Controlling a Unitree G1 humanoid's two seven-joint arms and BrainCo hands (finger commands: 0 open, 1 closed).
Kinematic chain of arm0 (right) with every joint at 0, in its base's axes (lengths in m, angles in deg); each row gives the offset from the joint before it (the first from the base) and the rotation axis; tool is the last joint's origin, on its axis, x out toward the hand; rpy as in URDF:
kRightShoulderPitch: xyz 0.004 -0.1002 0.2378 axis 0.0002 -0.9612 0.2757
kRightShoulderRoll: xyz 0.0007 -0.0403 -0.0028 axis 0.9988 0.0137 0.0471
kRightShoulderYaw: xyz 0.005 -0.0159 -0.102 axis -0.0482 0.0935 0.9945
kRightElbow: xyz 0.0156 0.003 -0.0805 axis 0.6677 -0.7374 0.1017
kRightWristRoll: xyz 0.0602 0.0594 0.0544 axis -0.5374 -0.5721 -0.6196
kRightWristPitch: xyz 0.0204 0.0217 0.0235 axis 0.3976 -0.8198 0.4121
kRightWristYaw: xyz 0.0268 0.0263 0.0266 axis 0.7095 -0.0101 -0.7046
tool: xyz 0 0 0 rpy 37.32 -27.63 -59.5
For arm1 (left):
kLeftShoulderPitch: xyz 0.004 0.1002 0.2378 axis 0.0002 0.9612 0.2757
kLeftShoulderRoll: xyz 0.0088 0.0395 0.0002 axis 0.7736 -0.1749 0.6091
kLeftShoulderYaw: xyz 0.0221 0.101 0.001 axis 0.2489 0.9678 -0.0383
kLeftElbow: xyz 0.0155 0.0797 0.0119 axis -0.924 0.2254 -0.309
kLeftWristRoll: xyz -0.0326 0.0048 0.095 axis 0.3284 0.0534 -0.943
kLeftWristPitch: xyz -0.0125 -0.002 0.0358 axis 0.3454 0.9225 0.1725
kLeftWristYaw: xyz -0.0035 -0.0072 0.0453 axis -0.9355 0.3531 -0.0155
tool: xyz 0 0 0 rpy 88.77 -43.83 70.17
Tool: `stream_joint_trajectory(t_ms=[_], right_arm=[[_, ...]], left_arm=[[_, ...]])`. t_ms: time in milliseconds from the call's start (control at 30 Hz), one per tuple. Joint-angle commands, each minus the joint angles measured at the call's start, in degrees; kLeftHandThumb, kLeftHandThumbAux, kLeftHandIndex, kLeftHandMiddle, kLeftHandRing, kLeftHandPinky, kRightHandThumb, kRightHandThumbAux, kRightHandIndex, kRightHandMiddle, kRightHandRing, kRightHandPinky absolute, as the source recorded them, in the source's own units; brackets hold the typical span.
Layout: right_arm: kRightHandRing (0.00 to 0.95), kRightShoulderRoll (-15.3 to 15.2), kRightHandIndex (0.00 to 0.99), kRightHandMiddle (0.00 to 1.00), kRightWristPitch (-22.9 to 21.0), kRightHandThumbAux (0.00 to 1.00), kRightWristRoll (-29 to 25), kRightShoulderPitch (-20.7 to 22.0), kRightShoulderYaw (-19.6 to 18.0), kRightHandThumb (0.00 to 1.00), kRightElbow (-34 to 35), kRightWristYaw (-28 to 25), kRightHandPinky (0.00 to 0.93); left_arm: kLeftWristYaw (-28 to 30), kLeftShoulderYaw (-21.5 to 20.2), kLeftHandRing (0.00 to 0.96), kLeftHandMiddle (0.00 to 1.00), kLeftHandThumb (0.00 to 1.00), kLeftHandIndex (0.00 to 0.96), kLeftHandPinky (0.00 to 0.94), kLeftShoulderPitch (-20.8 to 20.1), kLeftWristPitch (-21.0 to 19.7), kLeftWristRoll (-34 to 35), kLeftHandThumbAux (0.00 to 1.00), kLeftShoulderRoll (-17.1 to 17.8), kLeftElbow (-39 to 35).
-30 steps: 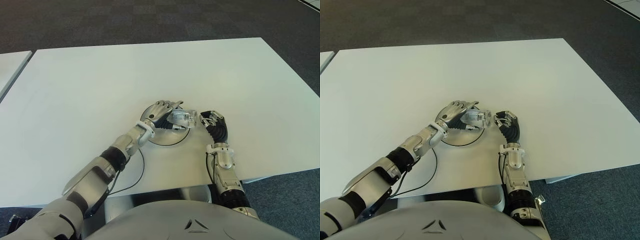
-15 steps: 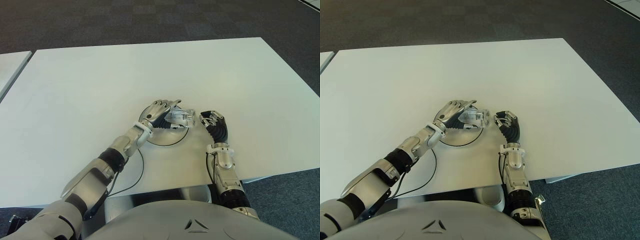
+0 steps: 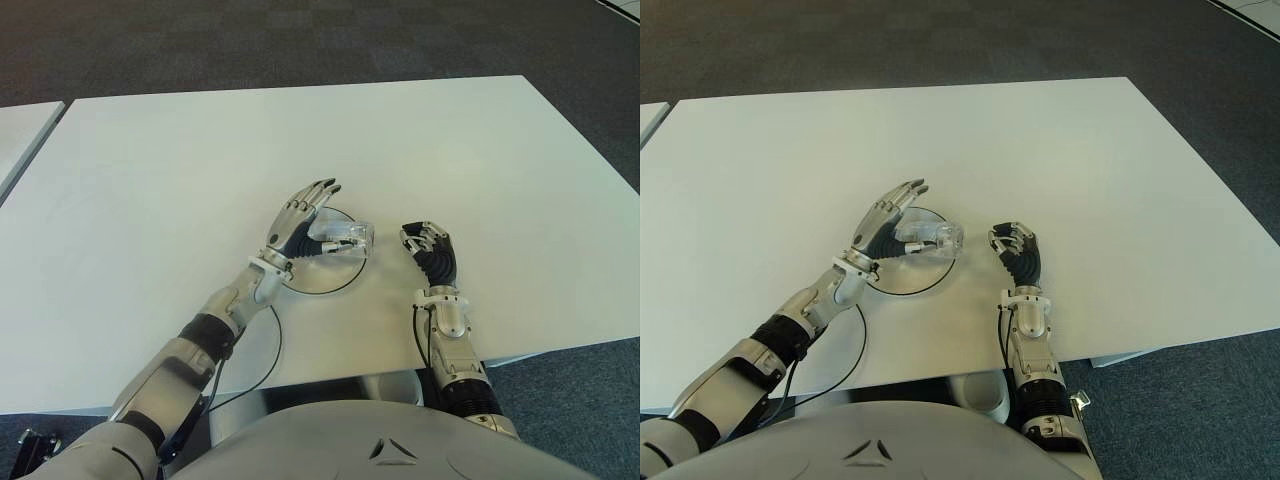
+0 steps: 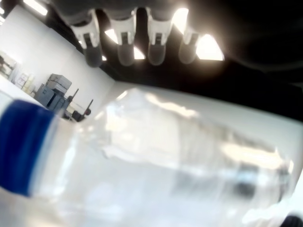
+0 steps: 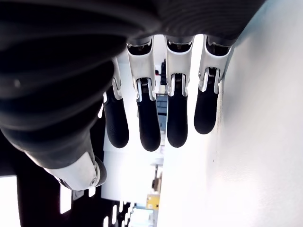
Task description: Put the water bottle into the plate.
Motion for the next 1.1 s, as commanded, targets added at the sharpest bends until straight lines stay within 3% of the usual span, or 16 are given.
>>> stream_joint_trajectory(t_ms=[33,267,400,533,667,767,1000,1100], right_arm=[[0.385,0.08,0.426,0.425,-1.57,0.734,-0.17,-1.19,-0.03,0.706,-0.78,-0.11,0.393],[0.382,0.1,0.426,0.425,-1.82,0.733,-0.27,-1.22,-0.06,0.706,-0.59,-0.24,0.391],[0.381,0.08,0.426,0.425,-1.79,0.733,-0.28,-1.15,-0.08,0.706,-0.59,-0.26,0.391],[0.382,0.07,0.426,0.425,-1.71,0.733,-0.35,-1.05,-0.13,0.706,-0.72,-0.31,0.393],[0.384,0.12,0.426,0.426,-1.66,0.733,-0.34,-0.97,-0.18,0.706,-0.79,-0.23,0.395],[0.388,0.19,0.426,0.429,-1.7,0.733,-0.31,-1.04,-0.15,0.706,-0.59,-0.19,0.401],[0.392,0.18,0.427,0.432,-1.39,0.733,-0.42,-0.99,-0.2,0.707,-0.73,-0.33,0.403],[0.394,0.16,0.427,0.433,-1.04,0.733,-0.54,-0.95,-0.26,0.707,-0.87,-0.43,0.403]], left_arm=[[-0.01,-3.47,0.0,0.0,0.0,0.0,0.0,2.47,7.66,6.28,0.295,-2.16,8.93],[2.38,-8.84,0.0,0.0,0.0,0.0,0.0,2.19,16.35,13.87,0.308,-5.61,14.29],[8.56,-11.74,0.0,0.0,0.0,0.0,0.0,3.55,22.11,20.77,0.298,-6.41,14.38],[17.86,-14.36,0.0,0.0,0.0,0.0,0.0,5.11,22.64,30.45,0.301,-8.62,12.65],[33.16,-18.21,0.0,0.0,0.0,0.0,0.0,8.06,16.3,49.53,0.327,-13.24,6.78],[39.85,-20.44,0.0,0.0,0.0,0.0,0.0,9.54,11.77,58.05,0.348,-15.16,3.14],[46.88,-25.67,0.0,0.0,0.0,0.0,0.0,12.0,1.23,70.63,0.39,-18.15,-4.11],[48.75,-29.24,0.0,0.004,0.0,0.0,0.0,12.65,-6.21,77.28,0.41,-18.91,-7.18]])
